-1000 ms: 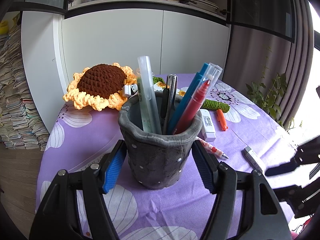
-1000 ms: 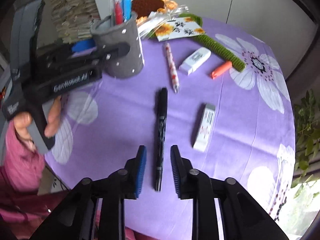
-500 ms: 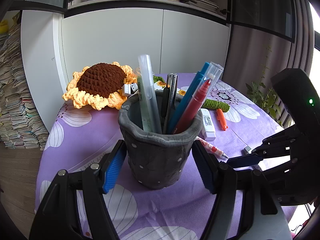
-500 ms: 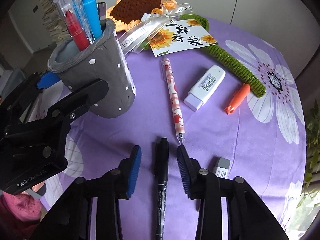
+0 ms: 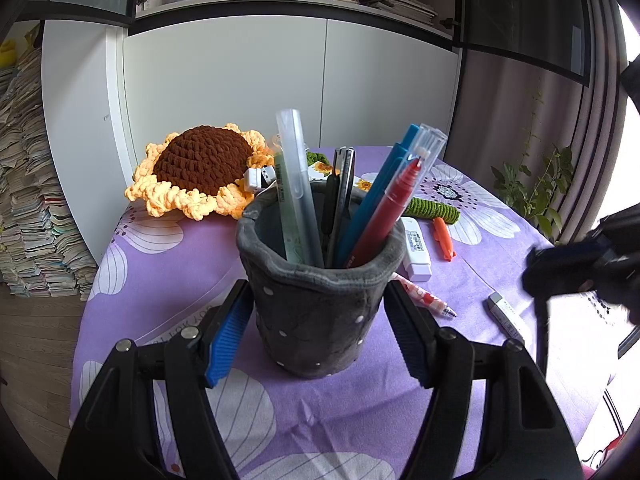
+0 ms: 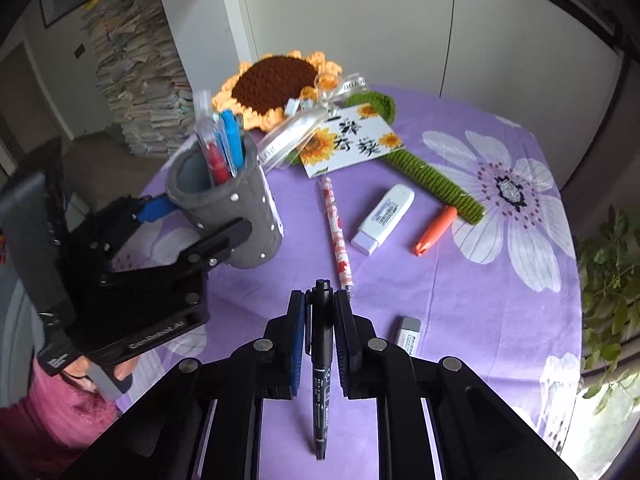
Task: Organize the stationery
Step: 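Lift the black marker with the right tool over the grey cup, then lower the black marker into the grey cup and open the right tool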
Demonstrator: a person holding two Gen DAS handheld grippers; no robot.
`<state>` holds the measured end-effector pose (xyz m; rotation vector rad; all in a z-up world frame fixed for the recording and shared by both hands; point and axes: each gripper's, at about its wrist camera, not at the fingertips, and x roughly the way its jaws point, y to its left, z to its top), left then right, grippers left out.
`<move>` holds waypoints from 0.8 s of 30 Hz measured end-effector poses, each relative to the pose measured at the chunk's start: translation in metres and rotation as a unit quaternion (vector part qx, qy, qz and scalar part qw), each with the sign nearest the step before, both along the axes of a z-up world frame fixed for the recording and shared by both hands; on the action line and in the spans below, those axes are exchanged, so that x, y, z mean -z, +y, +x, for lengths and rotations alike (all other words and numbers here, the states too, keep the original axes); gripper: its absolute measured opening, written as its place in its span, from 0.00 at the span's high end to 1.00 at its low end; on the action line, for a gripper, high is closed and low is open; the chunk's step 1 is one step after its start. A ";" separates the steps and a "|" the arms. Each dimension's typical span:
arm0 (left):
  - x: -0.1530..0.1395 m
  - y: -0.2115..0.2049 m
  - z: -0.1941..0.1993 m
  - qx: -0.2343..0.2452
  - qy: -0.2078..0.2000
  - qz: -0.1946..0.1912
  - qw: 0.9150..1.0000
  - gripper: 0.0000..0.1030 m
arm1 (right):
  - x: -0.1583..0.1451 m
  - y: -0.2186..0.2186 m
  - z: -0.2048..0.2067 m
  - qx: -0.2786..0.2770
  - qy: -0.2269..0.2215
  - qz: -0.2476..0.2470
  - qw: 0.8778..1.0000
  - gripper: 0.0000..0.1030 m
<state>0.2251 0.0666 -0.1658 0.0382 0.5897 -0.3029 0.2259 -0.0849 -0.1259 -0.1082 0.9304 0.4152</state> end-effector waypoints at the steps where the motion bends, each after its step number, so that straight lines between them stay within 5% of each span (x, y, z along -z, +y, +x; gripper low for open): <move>1: 0.000 0.000 0.000 0.000 0.000 0.000 1.000 0.35 | -0.007 -0.001 -0.002 0.001 -0.010 0.005 1.000 0.85; 14: 0.000 0.000 0.000 0.000 0.001 -0.002 1.000 0.34 | -0.125 0.010 -0.023 -0.038 -0.183 0.119 0.975 0.86; 19: 0.001 0.000 0.000 0.001 0.003 -0.003 1.000 0.34 | -0.128 0.035 -0.014 -0.063 -0.224 0.120 0.965 0.86; 24: 0.001 0.000 0.000 0.001 0.004 -0.003 1.000 0.34 | -0.106 0.050 0.001 -0.090 -0.211 0.118 0.966 0.86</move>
